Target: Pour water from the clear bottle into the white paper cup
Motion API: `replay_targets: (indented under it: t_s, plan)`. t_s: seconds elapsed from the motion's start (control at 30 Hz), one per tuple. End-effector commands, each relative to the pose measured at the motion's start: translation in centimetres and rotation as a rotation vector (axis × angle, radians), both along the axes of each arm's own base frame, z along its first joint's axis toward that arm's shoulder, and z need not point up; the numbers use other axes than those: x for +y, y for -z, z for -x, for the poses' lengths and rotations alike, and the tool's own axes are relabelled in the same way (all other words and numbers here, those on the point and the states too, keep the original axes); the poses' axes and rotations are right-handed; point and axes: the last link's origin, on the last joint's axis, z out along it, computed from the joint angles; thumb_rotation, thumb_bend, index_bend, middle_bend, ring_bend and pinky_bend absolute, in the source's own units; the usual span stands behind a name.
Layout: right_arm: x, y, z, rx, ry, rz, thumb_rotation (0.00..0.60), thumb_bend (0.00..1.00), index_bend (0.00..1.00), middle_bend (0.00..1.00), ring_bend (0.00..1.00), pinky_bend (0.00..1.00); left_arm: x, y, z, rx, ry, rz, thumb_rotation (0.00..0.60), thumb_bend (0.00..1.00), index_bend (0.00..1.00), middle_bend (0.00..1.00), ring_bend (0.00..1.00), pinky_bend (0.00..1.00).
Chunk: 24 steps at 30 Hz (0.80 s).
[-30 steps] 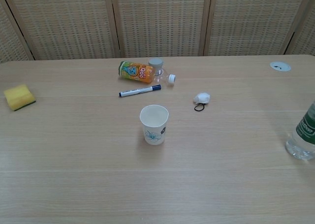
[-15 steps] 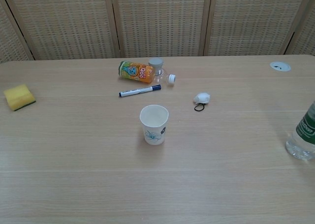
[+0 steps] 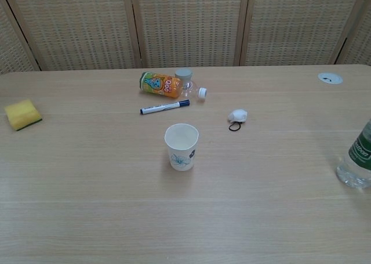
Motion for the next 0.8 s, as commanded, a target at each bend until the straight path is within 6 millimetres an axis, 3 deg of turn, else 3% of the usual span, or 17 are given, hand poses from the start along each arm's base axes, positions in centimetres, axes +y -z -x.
replay_targets:
  t_s: [0.03,0.63,0.7,0.8]
  plan:
    - [-1.6,1.9,-1.1,-0.046,0.003,-0.021,0.6,0.0,0.0,0.0,0.0,0.0,0.3,0.0,0.1,0.0,-0.005,0.0,0.6,0.0,0.0,0.0,0.0,0.0]
    - [-3.1,4.3,-3.0,-0.197,0.041,-0.032,0.6,0.0,0.0,0.0,0.0,0.0,0.7,-0.1,0.5,0.0,-0.028,-0.004,0.6,0.0,0.0,0.0,0.0,0.0]
    - [-3.3,4.4,-3.1,-0.202,0.044,-0.025,0.6,0.0,0.03,0.04,0.0,0.0,0.7,-0.1,0.5,0.0,-0.029,-0.005,0.6,0.0,0.0,0.0,0.0,0.0]
    - [-3.5,4.8,-3.1,-0.201,0.052,-0.009,0.6,0.0,0.19,0.2,0.02,0.01,0.7,-0.1,0.5,0.001,-0.029,-0.005,0.6,0.0,0.0,0.0,0.0,0.0]
